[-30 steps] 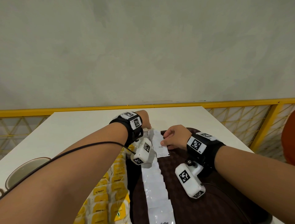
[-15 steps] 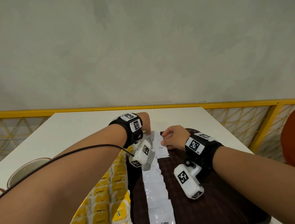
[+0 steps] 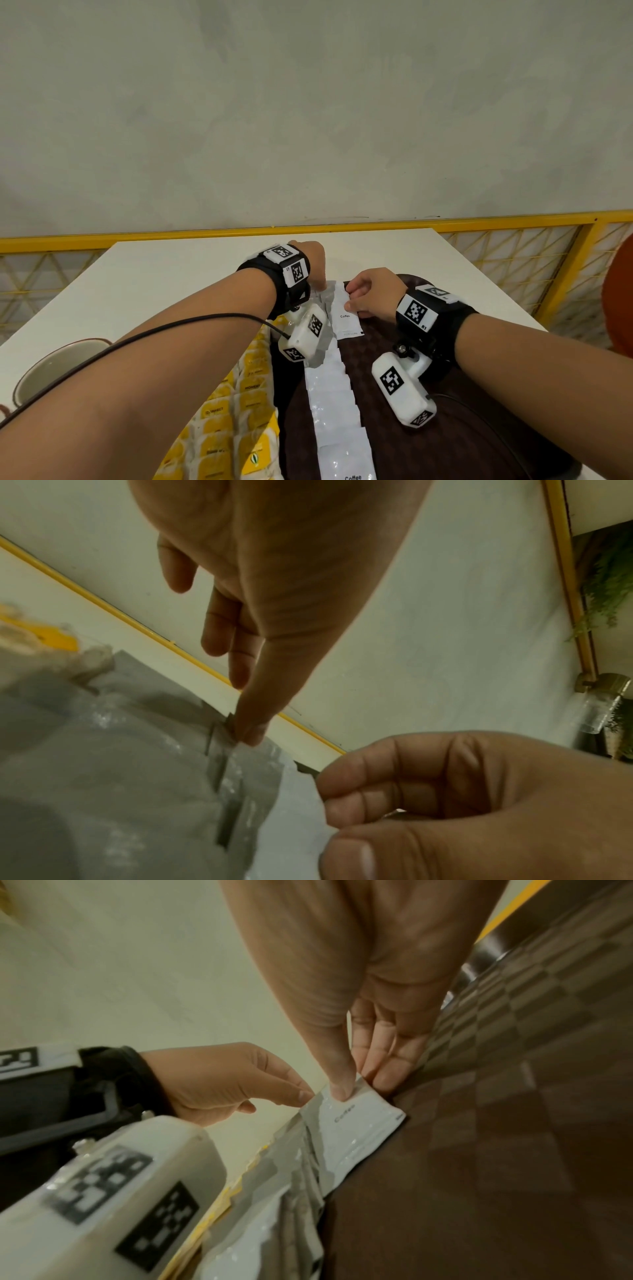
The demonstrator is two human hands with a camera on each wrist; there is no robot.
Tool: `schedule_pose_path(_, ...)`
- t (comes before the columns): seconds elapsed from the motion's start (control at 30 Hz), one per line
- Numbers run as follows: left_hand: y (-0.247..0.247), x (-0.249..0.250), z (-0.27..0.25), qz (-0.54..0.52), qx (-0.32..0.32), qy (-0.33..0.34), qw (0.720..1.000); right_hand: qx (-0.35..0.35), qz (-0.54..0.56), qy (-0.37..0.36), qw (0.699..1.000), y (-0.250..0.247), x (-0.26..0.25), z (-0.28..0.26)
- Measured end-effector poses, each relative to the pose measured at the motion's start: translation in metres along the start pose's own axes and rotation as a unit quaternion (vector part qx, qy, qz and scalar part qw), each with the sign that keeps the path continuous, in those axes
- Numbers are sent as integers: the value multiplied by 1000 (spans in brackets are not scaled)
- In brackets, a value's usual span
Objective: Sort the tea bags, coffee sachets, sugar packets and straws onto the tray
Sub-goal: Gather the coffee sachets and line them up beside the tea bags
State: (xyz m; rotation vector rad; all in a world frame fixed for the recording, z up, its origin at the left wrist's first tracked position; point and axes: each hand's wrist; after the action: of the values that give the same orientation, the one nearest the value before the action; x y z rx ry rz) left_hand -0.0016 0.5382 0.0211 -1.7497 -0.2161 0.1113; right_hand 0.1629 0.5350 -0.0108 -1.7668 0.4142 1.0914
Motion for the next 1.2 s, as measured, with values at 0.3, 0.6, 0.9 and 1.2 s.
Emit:
schedule_pose_path(0.3, 2, 8, 0, 11, -4, 16, 1000, 3, -29, -15, 999, 1, 1, 2)
schedule_pose_path(0.6, -5, 0, -2, -101, 32, 15, 994, 24, -45, -23, 998, -2, 4, 1)
schedule_pose_path(0.9, 0, 5, -3, -61, 1, -12, 998, 24, -36, -22, 999, 2, 2, 2)
schedule_pose_path(1.2, -10, -3, -7, -88, 24, -6, 996, 17, 17, 5, 1000, -2, 2, -4)
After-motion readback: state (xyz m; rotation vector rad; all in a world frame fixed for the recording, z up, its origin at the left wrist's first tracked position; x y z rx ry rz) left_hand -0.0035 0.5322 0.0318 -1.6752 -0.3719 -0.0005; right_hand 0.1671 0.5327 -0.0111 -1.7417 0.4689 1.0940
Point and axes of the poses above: each hand's wrist, its own z-axis towards the middle knuckle, its own y-axis out of the palm, x = y × z, and after that the axes turned 3 degrees about -x, right-handed
